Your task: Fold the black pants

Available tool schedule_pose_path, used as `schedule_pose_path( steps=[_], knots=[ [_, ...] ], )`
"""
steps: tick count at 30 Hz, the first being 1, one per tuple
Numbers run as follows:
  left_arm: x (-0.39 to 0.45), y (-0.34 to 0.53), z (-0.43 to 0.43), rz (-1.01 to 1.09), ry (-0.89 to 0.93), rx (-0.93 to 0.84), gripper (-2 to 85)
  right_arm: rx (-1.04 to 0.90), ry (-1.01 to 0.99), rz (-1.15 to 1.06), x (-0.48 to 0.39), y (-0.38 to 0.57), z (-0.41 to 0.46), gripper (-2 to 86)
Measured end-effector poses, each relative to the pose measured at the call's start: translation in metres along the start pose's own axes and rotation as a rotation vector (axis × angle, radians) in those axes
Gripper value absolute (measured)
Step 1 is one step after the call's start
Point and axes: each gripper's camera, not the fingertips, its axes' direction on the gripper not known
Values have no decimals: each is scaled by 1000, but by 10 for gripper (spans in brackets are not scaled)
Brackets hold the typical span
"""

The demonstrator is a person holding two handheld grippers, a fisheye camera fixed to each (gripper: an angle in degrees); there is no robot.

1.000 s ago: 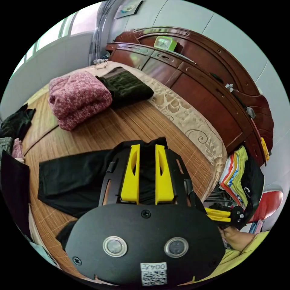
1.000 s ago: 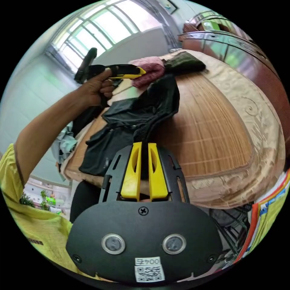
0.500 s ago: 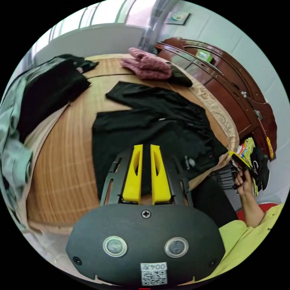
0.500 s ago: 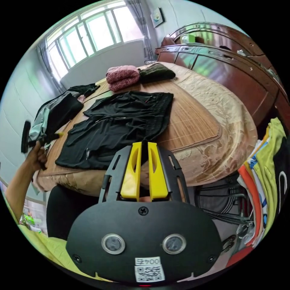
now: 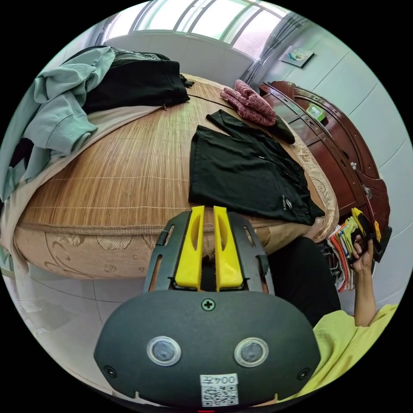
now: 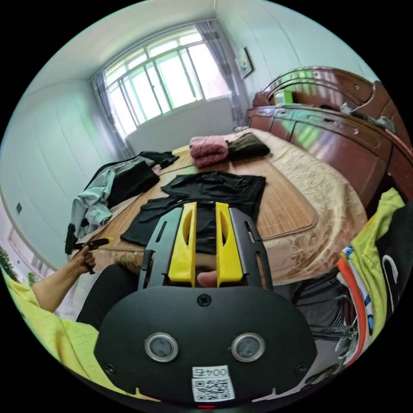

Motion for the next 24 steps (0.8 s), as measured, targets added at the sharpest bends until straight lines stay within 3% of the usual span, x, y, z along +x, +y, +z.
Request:
schedule_pose_path(
  steps=[3,11,18,24],
  knots=[
    [-9,0,-11,-2,5,25,28,-132,-53,5,15,-4,29,86],
    [-41,-34,-11,23,-109,17,55,-124,215,32,65,3,74,24],
    [-56,-70,8,-23,-52,0,82,-159,-181,440,203,31,91,202],
    [-57,-88,19,-3,-98,-16,68,-224,-244,476,227,44,127,178]
  ],
)
